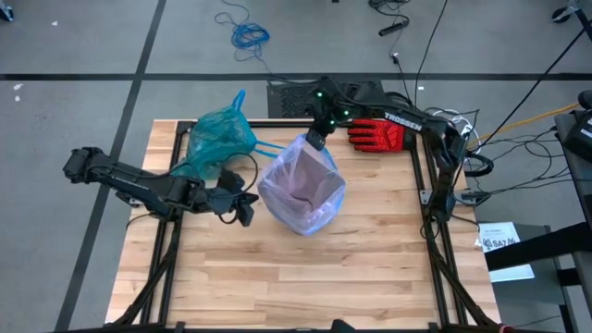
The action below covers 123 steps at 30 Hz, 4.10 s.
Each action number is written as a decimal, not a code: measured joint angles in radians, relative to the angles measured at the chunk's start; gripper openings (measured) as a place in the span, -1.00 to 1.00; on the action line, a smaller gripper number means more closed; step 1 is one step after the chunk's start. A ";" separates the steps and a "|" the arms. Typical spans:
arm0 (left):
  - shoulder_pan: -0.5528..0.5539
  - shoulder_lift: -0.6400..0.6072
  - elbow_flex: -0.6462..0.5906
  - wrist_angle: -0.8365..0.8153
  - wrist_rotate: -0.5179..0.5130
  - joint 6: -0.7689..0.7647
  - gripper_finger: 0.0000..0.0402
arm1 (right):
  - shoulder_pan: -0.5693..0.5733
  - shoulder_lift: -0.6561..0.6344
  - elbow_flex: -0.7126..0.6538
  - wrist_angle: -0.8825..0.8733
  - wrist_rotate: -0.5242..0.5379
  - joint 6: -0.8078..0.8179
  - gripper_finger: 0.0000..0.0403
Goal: Place trash/remove bag and relplace
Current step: Insert a new pink trash bag into the black trash bin
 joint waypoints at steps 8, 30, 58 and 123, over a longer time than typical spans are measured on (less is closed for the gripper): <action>0.000 0.006 0.000 -0.004 0.037 0.024 -1.00 | -0.003 -0.020 0.000 0.001 0.027 -0.004 -1.00; 0.161 -0.079 0.191 -0.101 0.031 0.211 -1.00 | 0.059 0.056 0.000 0.006 -0.027 0.019 -1.00; 0.156 0.072 0.130 0.006 0.151 0.208 -1.00 | 0.052 -0.005 0.000 0.046 -0.023 0.064 -0.98; 0.157 0.068 0.130 0.004 0.245 0.241 -1.00 | 1.049 -0.498 -0.526 0.071 1.028 1.047 -1.00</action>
